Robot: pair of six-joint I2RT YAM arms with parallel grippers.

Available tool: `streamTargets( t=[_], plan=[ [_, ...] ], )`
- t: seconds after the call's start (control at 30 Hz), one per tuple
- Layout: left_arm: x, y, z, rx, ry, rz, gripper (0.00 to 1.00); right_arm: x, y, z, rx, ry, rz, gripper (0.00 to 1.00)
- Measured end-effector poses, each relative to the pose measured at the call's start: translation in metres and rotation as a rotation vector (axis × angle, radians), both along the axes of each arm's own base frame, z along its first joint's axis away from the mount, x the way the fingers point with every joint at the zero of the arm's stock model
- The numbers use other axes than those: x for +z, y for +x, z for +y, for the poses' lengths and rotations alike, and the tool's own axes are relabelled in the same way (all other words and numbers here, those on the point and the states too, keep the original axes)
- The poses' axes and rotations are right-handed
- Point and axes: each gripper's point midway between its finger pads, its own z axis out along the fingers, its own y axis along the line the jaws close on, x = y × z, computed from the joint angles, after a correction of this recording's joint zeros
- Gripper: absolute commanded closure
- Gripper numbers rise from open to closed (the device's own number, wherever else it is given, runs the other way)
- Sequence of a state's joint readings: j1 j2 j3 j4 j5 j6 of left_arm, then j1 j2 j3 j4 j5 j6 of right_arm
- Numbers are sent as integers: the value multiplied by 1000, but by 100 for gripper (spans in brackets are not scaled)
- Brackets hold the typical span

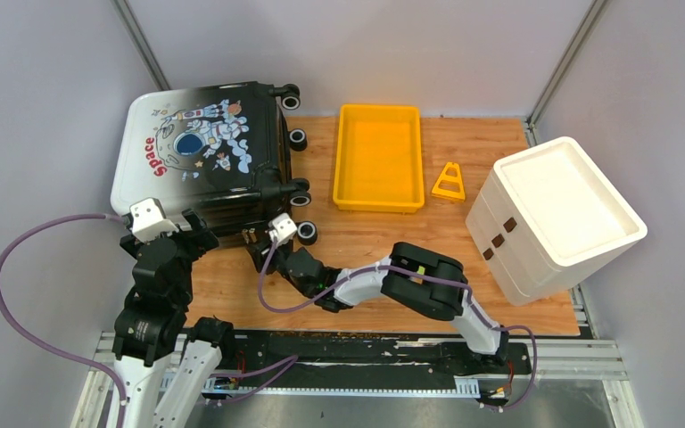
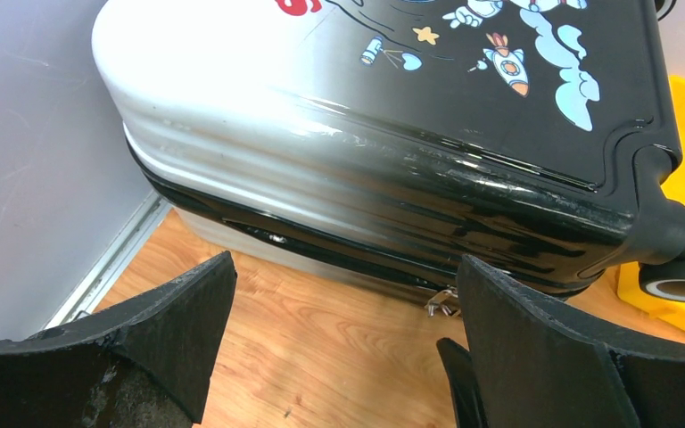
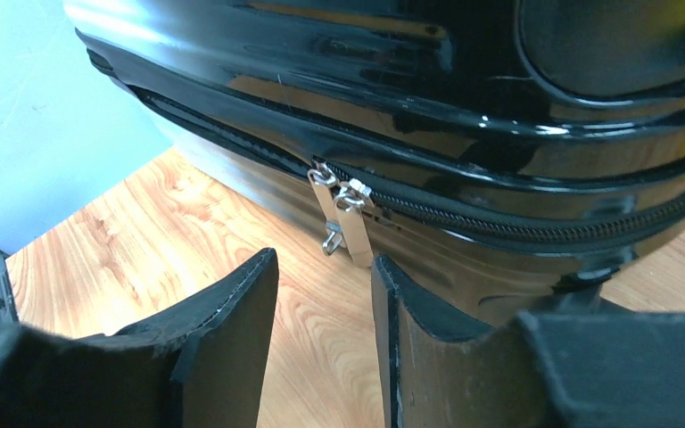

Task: Open, take out, and arrange the luggage

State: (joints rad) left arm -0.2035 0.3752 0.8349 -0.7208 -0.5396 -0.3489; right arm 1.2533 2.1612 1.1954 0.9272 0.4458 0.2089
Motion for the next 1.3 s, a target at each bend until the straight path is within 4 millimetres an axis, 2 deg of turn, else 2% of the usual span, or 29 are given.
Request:
streamTargets(
  t=[0.23,0.5,0.57,0.87,1.07,1.3],
  plan=[
    [0,0,-1,-4,-1,0,0,1,9,14,-19,4,-38,58],
    [0,0,-1,-7,-2,1,0,-11,21,15,-85,-17,-44,64],
    [0,0,-1,-7,-2,1,0,-11,23,17,-102,-14,-45,68],
    [0,0,-1,-7,-1,1,0,-11,28,15,-144,-25,-65,99],
    [0,0,-1,-9,-2,1,0,-14,29,9,-154,-25,-77,100],
    [0,0,-2,-11,-2,1,0,-15,27,-8,-167,-17,-110,100]
  ],
)
